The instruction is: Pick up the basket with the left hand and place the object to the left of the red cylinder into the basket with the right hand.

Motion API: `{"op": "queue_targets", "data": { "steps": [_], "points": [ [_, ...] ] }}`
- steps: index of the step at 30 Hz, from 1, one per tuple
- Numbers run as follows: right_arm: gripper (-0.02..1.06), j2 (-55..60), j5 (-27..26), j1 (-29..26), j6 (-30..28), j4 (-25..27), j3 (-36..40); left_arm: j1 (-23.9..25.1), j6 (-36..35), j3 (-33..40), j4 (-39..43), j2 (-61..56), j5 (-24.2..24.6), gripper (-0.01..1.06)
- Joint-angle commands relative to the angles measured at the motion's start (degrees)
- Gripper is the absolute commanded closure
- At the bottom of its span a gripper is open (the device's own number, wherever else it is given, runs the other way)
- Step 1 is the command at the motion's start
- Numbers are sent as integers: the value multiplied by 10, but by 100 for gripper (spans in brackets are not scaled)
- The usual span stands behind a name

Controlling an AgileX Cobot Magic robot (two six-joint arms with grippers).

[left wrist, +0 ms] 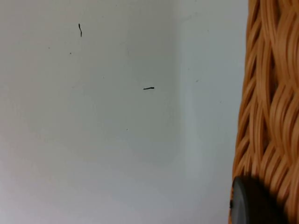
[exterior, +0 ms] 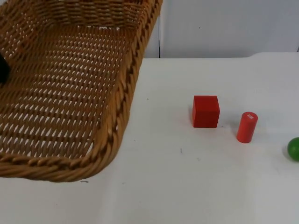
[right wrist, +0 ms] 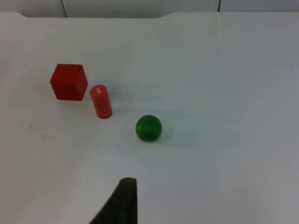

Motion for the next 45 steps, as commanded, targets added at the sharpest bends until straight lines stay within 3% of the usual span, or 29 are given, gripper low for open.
{"op": "queue_targets", "data": {
  "steps": [1, 23, 27, 31, 37, 45],
  "points": [
    [-1, -1, -3, -1, -6, 2, -1, -2, -7, 1, -24, -12, 3, 105],
    [-1, 25, -13, -1, -6, -13, -8, -2, -7, 1, -15, -30, 3, 105],
    [-1, 57, -47, -1, -7, -16, -16, -2, -7, 1, -15, -30, 3, 105],
    [-1, 124, -144, -1, -26, -16, -17, -2, -7, 1, -15, -30, 3, 105],
    [-1, 221, -197, -1, -26, -16, -20, -2, -7, 1, -15, -30, 3, 105],
    [-1, 338, -225, -1, -26, -16, -71, -2, -7, 1, -16, -30, 3, 105]
  ]
}}
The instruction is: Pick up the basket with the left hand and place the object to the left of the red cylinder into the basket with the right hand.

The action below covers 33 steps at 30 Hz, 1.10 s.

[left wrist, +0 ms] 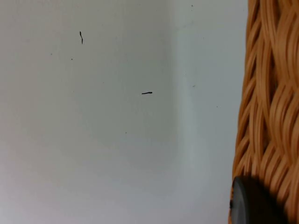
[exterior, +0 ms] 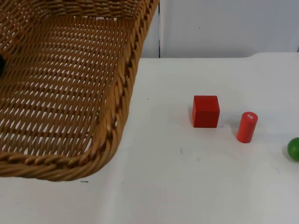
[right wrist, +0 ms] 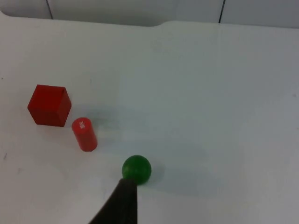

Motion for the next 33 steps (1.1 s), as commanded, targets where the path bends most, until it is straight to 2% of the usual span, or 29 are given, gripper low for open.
{"op": "queue_targets", "data": {
  "steps": [1, 16, 20, 27, 31, 33],
  "points": [
    [-1, 34, -14, -1, -2, -2, -22, -2, -3, -1, -16, -7, 3, 105],
    [-1, 220, -20, -1, -2, -2, -157, -2, -3, -1, -19, -7, 3, 105],
    [-1, 270, -33, -1, -36, 1, -200, -2, -3, -1, -19, -7, 3, 105],
    [-1, 345, -31, -1, -52, 6, -260, -2, -3, -1, -32, -7, 3, 105],
    [-1, 404, -22, -1, -79, 39, -313, -2, -3, -1, -36, -7, 3, 105],
    [-1, 441, -17, -1, -111, 61, -346, -2, -4, -1, -36, -7, 3, 105]
  ]
}}
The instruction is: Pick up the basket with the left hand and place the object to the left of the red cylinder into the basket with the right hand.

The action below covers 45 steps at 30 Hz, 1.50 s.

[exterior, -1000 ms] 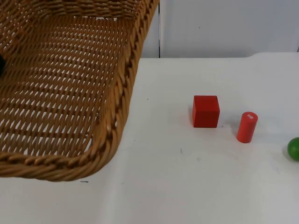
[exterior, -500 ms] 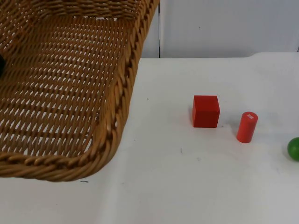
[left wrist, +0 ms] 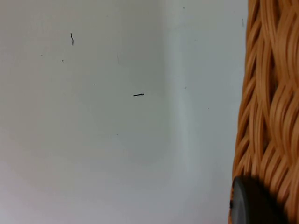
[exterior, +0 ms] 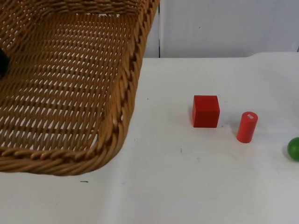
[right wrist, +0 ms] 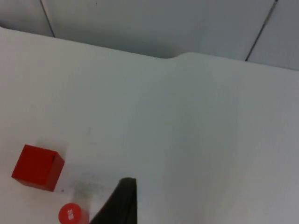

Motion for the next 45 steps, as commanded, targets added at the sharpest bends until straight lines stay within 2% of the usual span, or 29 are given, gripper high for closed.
{"op": "queue_targets", "data": {
  "steps": [1, 10, 16, 20, 27, 32, 36, 37, 40, 42, 45],
  "points": [
    [-1, 38, 4, -1, -38, 24, -33, -2, -4, -1, -24, -7, 3, 105],
    [-1, 165, 17, 16, -138, 45, -117, -2, -4, -1, -37, -7, 3, 105],
    [-1, 248, 22, 48, -189, 59, -175, -2, -4, -1, -37, -5, 3, 105],
    [-1, 311, 34, 92, -225, 59, -217, -2, -4, -1, -37, -5, 3, 105],
    [-1, 364, 41, 129, -285, 59, -235, -2, -5, -1, -37, -5, 3, 105],
    [-1, 408, 23, 152, -355, 63, -236, -2, -19, -1, -37, -5, 3, 105],
    [-1, 447, 26, 156, -442, 118, -250, -2, -20, -1, -37, -5, 3, 105],
    [-1, 447, 26, 156, -442, 118, -250, -2, -20, -1, -37, -5, 3, 105],
    [-1, 485, 56, 156, -519, 174, -288, -2, -21, -1, -37, -5, 3, 105],
    [-1, 491, 63, 156, -526, 180, -294, -2, -21, -1, -37, -5, 3, 105],
    [-1, 531, 117, 157, -569, 188, -334, -2, -24, -1, -37, -5, 3, 105]
  ]
}}
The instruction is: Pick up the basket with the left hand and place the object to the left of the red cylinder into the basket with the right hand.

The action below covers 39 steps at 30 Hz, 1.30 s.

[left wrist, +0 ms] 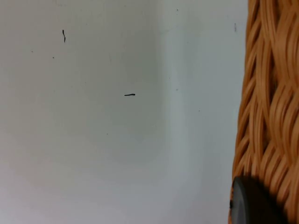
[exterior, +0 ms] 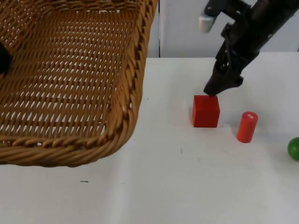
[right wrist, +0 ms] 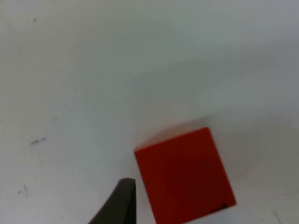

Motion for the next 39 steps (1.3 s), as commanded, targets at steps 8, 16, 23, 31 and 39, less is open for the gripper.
{"op": "queue_targets", "data": {
  "steps": [8, 16, 23, 31, 39],
  "points": [
    [-1, 55, 42, 4, -65, 8, -38, -2, -5, -1, -23, -5, 3, 105],
    [-1, 92, 18, 8, -120, 29, -38, -2, -5, -1, -23, -5, 3, 105],
    [-1, 103, 12, 15, -122, 29, -38, -2, -5, -1, -23, -5, 3, 105],
    [-1, 117, 17, 18, -122, 27, -38, -2, -5, -1, -23, -5, 3, 105],
    [0, 117, 20, 18, -117, 26, -38, -2, -5, -1, -23, -5, 3, 105]
  ]
}}
